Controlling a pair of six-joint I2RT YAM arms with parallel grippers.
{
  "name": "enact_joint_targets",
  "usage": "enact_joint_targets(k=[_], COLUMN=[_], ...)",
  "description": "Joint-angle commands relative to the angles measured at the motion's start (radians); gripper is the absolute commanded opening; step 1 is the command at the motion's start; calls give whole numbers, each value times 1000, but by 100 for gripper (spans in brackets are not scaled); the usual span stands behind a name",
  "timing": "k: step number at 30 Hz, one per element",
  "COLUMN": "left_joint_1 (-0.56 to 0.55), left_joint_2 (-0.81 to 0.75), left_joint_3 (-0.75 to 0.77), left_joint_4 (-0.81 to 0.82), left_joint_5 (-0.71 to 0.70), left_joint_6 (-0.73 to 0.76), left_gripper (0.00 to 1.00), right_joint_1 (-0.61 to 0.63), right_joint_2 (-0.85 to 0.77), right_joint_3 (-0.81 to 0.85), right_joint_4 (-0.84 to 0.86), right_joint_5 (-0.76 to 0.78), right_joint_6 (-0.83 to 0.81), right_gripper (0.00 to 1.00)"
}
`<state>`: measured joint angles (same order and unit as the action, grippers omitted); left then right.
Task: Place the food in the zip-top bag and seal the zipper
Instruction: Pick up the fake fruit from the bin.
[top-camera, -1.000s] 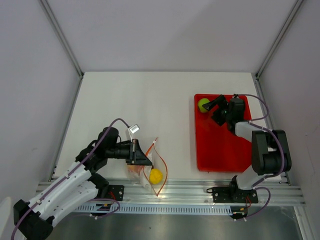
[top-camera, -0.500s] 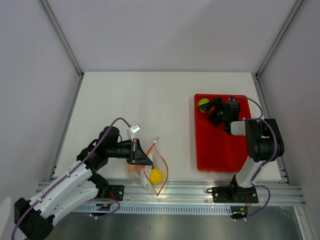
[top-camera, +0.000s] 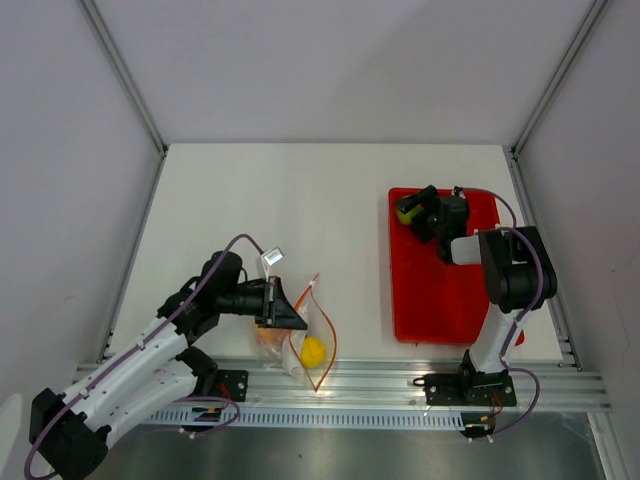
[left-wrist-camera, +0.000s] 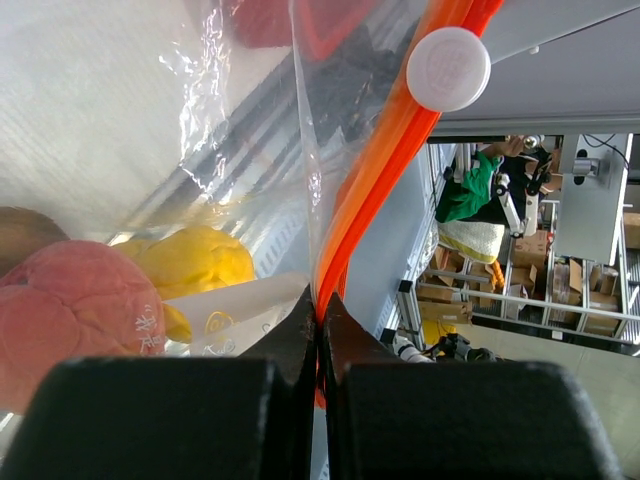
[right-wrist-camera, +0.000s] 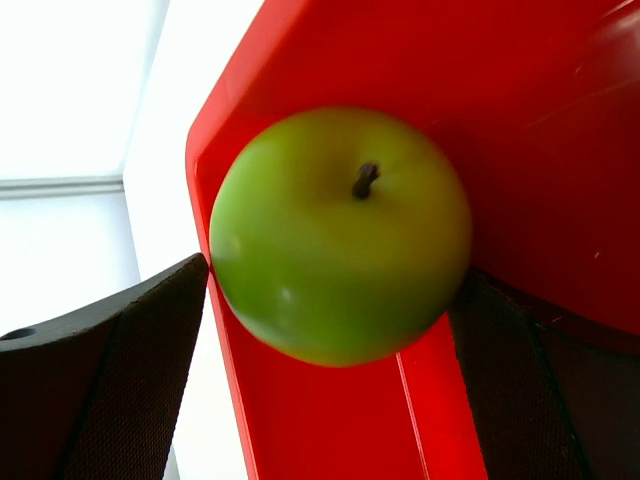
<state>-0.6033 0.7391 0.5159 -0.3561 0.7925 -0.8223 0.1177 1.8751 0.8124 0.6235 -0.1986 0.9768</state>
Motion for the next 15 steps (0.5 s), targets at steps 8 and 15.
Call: enact_joint_targets(k=[8, 15], left_joint_1=[-4, -4], left_joint_2=[-1, -18], left_joint_3=[-30, -33], left_joint_4=[40, 28], left_joint_5=[13, 5], left_joint_6=[-11, -17], left_gripper=[0, 1], right_joint_1=[8, 16], right_joint_2=[73, 71], right_joint_3=[37, 31], right_joint_4=[-91, -94], right_joint_5=[114, 104], right_joint_6=[0, 19], right_gripper=[99, 83])
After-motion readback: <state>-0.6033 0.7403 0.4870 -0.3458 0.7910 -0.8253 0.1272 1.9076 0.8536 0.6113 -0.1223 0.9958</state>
